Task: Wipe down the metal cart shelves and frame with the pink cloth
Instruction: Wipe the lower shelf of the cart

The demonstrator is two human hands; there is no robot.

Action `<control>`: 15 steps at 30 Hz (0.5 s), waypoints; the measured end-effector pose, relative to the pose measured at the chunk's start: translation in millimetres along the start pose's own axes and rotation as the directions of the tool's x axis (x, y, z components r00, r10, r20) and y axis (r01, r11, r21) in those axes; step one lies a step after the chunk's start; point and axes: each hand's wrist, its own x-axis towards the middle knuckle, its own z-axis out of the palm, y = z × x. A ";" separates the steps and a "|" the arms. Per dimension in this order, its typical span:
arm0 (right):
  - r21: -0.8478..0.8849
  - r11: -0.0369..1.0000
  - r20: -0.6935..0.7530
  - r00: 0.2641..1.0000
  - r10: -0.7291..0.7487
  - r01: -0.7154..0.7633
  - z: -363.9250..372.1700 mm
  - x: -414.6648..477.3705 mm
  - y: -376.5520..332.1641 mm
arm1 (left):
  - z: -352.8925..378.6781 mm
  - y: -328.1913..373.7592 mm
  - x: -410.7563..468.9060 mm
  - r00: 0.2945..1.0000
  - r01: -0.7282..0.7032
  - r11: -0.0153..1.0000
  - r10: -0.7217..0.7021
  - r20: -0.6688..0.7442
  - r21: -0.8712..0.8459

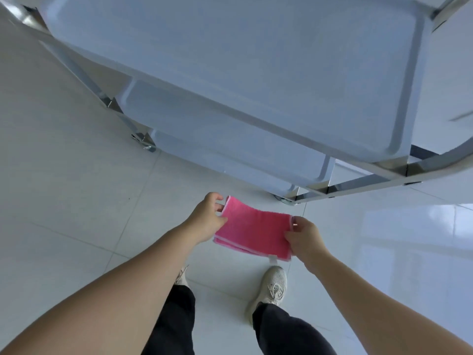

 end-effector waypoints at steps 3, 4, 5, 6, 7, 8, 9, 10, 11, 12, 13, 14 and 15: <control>-0.030 0.999 -0.023 0.999 -0.037 0.037 26.7 51.3 17.0 | 7.5 -31.2 59.9 0.999 -0.050 0.998 0.049 0.024 0.031; -0.050 0.996 -0.033 0.997 -0.074 0.073 36.2 68.5 23.5 | 10.1 -41.7 81.7 0.997 -0.074 0.996 0.073 0.025 0.046; -0.062 0.992 -0.035 0.993 -0.111 0.109 46.2 85.4 29.3 | 12.6 -52.2 103.5 0.995 -0.096 0.993 0.095 0.021 0.064; -0.059 0.989 -0.040 0.990 -0.137 0.134 56.0 103.7 34.9 | 15.3 -61.8 125.6 0.992 -0.127 0.988 0.126 0.014 0.089; -0.060 0.987 -0.048 0.987 -0.151 0.148 65.1 124.0 42.0 | 19.2 -71.6 148.2 0.987 -0.162 0.979 0.162 0.009 0.121; -0.076 0.985 -0.055 0.985 -0.161 0.157 73.1 144.4 48.9 | 24.2 -81.1 170.1 0.980 -0.198 0.967 0.200 0.007 0.159; -0.107 0.980 -0.066 0.982 -0.177 0.169 79.5 165.7 55.1 | 30.1 -89.1 191.1 0.972 -0.231 0.951 0.234 0.008 0.205; -0.145 0.972 -0.085 0.977 -0.198 0.184 84.4 186.8 59.8 | 36.3 -94.8 211.2 0.962 -0.266 0.928 0.273 0.010 0.259; -0.176 0.965 -0.117 0.969 -0.219 0.196 87.9 207.1 63.4 | 42.8 -98.8 231.3 0.948 -0.305 0.899 0.317 0.014 0.313; -0.203 0.957 -0.156 0.958 -0.241 0.208 90.1 226.6 65.9 | 49.0 -100.7 251.0 0.931 -0.347 0.867 0.366 0.017 0.357; -0.228 0.948 -0.195 0.943 -0.270 0.224 91.6 245.2 68.0 | 54.8 -101.1 271.1 0.907 -0.394 0.831 0.421 0.017 0.393; -0.261 0.936 -0.232 0.926 -0.297 0.235 92.8 262.5 70.1 | 59.8 -100.0 290.6 0.877 -0.442 0.791 0.480 0.020 0.423; -0.303 0.922 -0.265 0.908 -0.324 0.241 94.0 278.5 72.8 | 64.8 -97.4 309.3 0.845 -0.488 0.751 0.533 0.027 0.446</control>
